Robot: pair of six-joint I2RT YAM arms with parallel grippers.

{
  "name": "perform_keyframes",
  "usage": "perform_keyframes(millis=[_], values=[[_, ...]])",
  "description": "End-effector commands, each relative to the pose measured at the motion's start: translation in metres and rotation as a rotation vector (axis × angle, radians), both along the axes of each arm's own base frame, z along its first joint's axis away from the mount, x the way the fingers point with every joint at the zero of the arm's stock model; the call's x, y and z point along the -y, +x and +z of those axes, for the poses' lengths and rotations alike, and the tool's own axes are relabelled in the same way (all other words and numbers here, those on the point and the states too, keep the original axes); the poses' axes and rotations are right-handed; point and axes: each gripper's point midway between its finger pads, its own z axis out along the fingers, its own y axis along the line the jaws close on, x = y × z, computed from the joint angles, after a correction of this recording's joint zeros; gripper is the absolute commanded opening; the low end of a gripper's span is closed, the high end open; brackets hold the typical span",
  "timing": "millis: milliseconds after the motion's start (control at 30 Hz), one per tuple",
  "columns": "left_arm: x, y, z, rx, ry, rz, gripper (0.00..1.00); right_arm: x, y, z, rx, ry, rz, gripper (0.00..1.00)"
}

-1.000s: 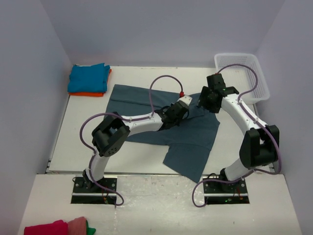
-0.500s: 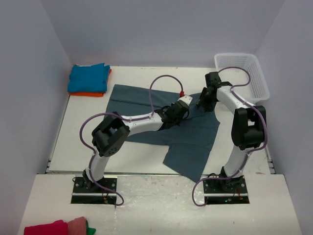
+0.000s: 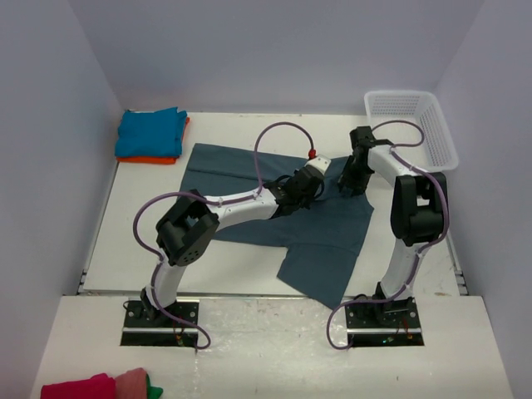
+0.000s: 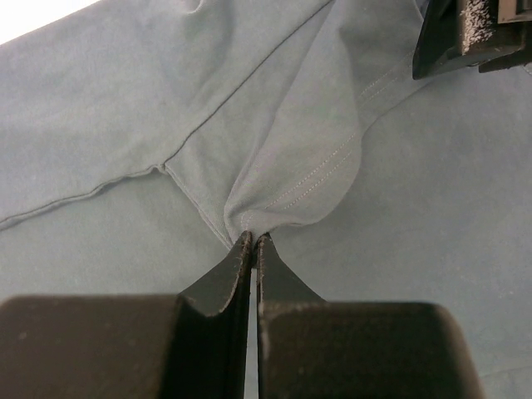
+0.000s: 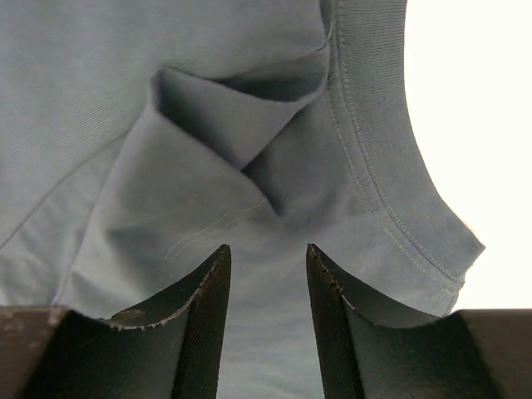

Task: Fold and stack the t-shirts
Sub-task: Fold the flattened tshirt in 1/3 of the way

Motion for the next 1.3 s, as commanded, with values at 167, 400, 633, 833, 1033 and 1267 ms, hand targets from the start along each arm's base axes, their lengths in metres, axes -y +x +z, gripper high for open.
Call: perform_keyframes(millis=[167, 400, 633, 833, 1033, 1267], values=[[0.013, 0.007, 0.038, 0.054, -0.080, -0.023, 0.00, 0.006, 0.012, 0.002, 0.013, 0.019, -0.012, 0.42], [0.013, 0.008, 0.051, 0.068, -0.099, -0.026, 0.00, 0.002, 0.019, 0.002, -0.032, 0.045, 0.013, 0.40], [0.013, 0.011, 0.059, 0.073, -0.113, -0.029, 0.00, -0.003, 0.014, 0.000, -0.097, 0.069, 0.036, 0.37], [0.011, 0.011, 0.065, 0.074, -0.132, -0.037, 0.00, -0.007, 0.007, -0.003, -0.149, 0.090, 0.043, 0.32], [0.004, 0.014, 0.070, 0.069, -0.151, -0.037, 0.00, -0.005, 0.004, -0.004, -0.193, 0.081, 0.041, 0.34], [-0.005, 0.016, 0.068, 0.054, -0.172, -0.040, 0.00, -0.005, 0.009, -0.004, -0.213, 0.083, 0.039, 0.32]])
